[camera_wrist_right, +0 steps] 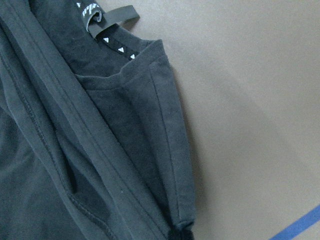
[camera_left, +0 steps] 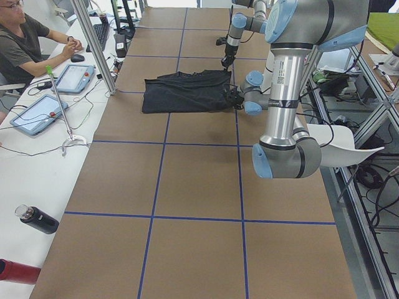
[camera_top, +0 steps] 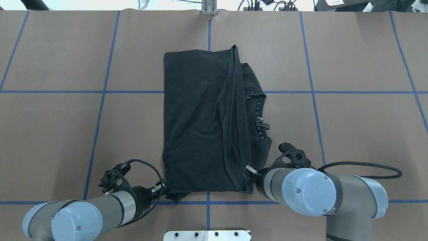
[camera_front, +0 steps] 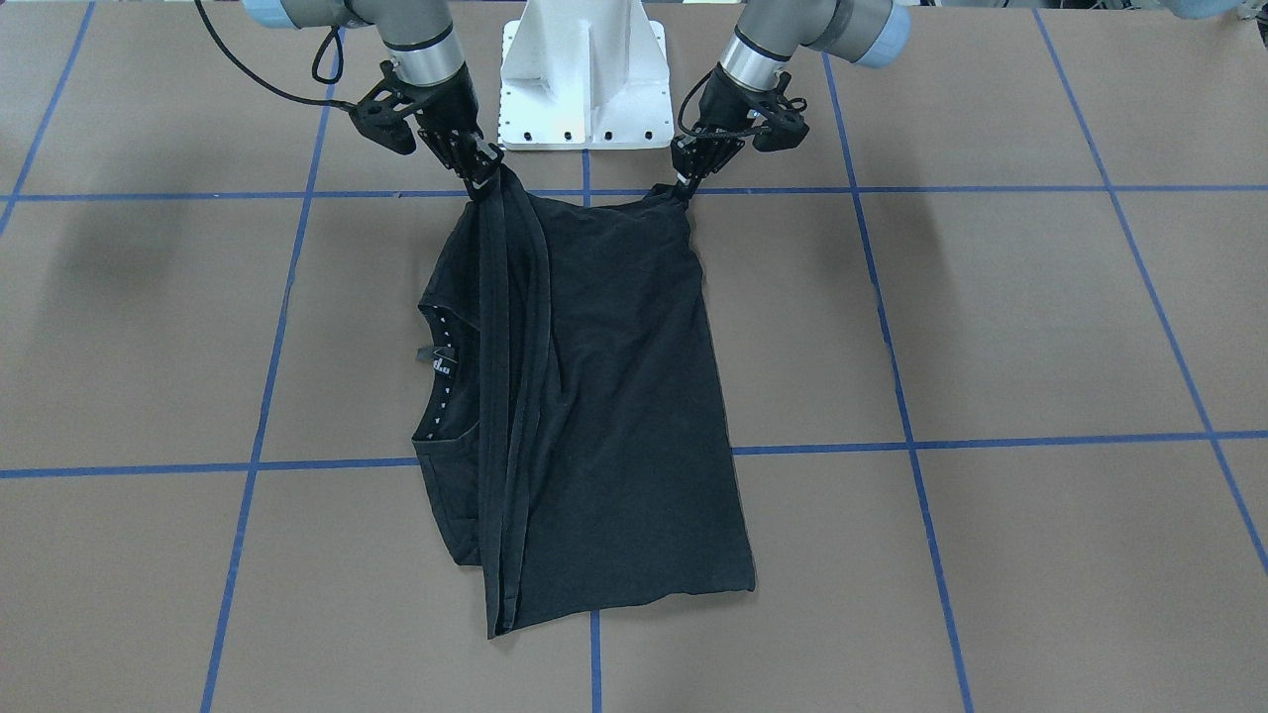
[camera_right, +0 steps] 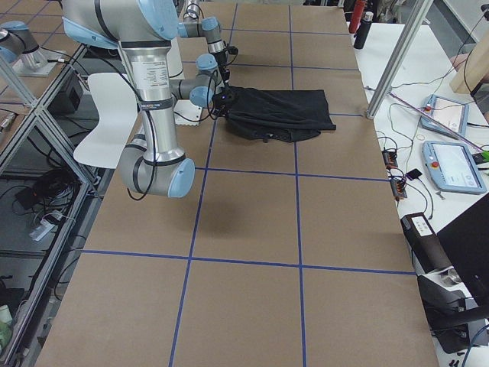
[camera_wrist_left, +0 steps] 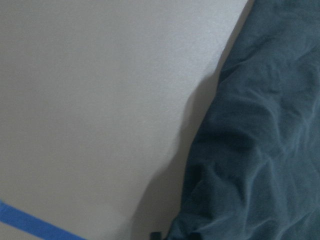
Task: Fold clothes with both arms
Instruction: 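Move both grippers to the shirt's edge nearest the robot and grasp it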
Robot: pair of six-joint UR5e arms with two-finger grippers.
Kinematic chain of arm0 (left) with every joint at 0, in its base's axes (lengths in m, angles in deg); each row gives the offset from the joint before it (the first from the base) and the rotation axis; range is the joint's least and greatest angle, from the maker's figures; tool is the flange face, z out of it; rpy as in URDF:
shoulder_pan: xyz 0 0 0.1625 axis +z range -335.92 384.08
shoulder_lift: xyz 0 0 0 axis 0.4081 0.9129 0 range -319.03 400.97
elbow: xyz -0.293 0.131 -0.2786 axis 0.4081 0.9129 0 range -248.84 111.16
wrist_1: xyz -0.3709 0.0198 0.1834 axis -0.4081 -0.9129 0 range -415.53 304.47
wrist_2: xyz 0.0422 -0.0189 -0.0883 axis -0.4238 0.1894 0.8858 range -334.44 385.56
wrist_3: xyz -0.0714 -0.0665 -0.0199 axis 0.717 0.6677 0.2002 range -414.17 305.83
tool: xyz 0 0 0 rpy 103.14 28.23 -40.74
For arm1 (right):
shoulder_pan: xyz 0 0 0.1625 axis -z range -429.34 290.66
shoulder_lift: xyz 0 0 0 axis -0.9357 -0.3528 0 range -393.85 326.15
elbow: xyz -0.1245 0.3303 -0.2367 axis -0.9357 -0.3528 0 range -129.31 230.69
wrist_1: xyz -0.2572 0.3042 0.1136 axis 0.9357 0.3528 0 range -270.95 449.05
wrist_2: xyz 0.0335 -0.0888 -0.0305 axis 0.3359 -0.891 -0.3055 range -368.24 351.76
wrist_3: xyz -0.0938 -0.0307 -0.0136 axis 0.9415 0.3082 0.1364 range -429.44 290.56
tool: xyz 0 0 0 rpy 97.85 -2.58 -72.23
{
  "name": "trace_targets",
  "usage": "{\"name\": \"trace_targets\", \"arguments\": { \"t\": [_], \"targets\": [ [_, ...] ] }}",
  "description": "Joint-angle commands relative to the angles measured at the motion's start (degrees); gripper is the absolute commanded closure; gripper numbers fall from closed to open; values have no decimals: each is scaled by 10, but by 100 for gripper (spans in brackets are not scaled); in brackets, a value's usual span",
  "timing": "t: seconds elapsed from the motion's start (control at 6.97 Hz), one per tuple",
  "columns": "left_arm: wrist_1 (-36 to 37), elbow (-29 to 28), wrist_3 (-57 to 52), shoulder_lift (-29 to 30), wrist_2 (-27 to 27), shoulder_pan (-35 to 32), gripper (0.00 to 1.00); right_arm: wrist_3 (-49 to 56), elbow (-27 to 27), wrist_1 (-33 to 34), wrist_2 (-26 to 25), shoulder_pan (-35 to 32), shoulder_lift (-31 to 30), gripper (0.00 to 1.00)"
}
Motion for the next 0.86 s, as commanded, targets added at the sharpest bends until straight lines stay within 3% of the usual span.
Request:
{"name": "trace_targets", "arguments": {
  "t": [0.0,0.29,0.57,0.72],
  "targets": [
    [2,13,2,3,-7,-1,100,0,2,0,0,-1,1,100],
    [32,54,18,-6,7,2,100,-3,24,0,4,-1,-11,100],
    [84,119,91,-12,75,3,100,-7,85,0,56,-2,-48,100],
    [87,133,111,-15,78,3,100,-8,101,0,68,-2,-54,100]
  ]
}}
